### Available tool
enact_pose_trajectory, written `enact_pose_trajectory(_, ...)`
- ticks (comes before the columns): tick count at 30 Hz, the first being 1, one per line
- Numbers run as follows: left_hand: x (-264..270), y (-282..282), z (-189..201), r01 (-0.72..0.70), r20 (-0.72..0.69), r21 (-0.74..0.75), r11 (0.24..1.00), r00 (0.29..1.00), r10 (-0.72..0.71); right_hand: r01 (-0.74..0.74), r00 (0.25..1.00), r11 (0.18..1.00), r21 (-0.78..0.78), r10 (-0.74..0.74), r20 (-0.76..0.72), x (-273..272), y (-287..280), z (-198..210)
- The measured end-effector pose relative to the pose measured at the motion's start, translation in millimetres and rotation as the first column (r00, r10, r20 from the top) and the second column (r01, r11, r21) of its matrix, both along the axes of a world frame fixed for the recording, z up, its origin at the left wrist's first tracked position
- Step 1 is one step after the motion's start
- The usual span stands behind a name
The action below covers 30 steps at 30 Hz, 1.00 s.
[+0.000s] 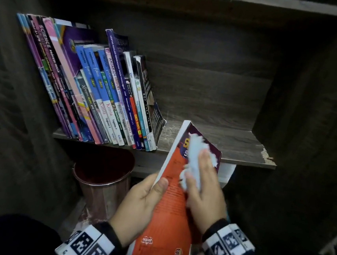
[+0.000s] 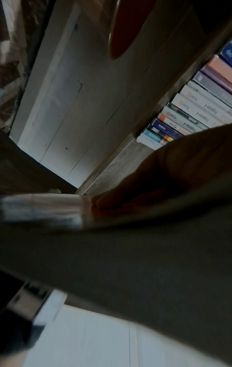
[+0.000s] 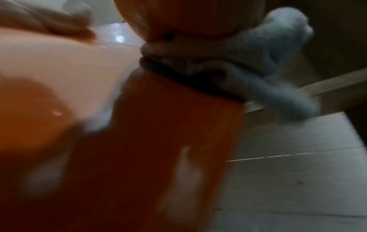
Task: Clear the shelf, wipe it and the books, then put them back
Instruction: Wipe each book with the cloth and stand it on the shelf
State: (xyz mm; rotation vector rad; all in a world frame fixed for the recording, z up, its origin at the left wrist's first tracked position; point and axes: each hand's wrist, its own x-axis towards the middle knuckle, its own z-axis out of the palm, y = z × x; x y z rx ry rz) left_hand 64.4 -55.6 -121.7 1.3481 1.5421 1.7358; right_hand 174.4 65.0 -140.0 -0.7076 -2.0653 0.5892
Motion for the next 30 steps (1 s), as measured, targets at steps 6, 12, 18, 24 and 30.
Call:
enact_pose_trajectory(6, 4, -1, 1, -0.007, -0.005, 0.011, 1.0, 1.0, 0.007, 0.156, 0.97, 0.97, -0.185, -0.186, -0.156, 4, 11, -10)
enact_pose_trajectory(12, -17, 3, 17, -0.124, 0.175, 0.133, 0.983, 0.98, 0.1, -0.133, 0.989, 0.897, 0.422, 0.091, 0.118, -15, -74, -49)
enact_pose_trajectory(18, -14, 2, 17, -0.031, 0.119, 0.119, 0.992, 0.993, 0.017, 0.037, 0.998, 0.922, 0.387, -0.011, -0.069, -15, -15, -13)
enact_pose_trajectory(24, -10, -5, 19, 0.118, 0.12, 0.082, 0.99, 0.985, -0.127, 0.216, 0.869, 0.937, -0.274, -0.313, -0.383, 15, 53, 23)
enact_pose_trajectory(30, -37, 0, 32, -0.047, 0.21, 0.212, 0.976, 0.978, 0.002, -0.51, 0.827, 0.536, -0.673, 0.088, -0.556, 14, 30, 9)
